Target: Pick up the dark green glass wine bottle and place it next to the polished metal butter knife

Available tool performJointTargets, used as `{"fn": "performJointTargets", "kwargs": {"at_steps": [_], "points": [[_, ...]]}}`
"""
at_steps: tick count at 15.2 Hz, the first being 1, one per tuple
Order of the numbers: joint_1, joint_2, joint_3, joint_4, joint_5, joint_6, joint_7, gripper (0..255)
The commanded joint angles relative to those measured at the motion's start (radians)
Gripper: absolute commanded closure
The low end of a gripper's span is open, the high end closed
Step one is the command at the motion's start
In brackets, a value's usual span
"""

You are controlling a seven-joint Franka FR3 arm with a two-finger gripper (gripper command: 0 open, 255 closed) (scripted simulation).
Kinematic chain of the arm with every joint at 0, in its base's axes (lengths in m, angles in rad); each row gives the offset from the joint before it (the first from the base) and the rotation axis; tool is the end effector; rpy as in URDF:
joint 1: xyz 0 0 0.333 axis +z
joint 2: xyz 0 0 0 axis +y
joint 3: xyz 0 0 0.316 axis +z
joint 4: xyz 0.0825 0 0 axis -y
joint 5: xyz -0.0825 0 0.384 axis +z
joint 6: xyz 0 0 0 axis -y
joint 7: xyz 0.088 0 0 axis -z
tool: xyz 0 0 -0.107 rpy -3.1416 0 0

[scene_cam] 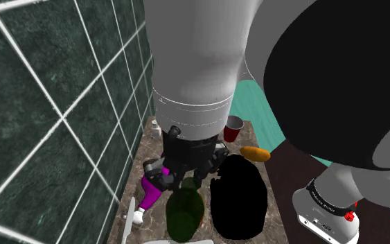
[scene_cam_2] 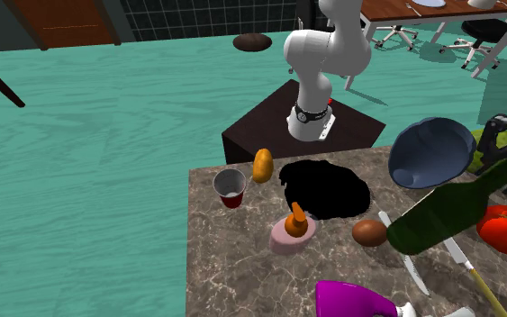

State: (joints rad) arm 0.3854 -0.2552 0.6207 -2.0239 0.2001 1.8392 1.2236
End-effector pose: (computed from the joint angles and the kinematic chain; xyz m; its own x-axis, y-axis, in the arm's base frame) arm 0.2344 0.4426 0.5387 0.9602 -0.2771 -0.0350 -0.2785 -0.9596 -0.0412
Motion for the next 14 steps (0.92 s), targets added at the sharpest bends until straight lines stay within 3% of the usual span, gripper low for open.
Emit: {"fn": "performJointTargets", "kwargs": {"at_steps": [1, 6, 14], "points": [[0.013, 0.028, 0.039, 0.028, -0.01, 0.004, 0.06, 255], [0.047, 0.13, 0.148, 0.122, -0.069, 0.01, 0.226, 255], [0.051, 0.146, 0.157, 0.026, -0.076, 0.117, 0.228, 255]]}}
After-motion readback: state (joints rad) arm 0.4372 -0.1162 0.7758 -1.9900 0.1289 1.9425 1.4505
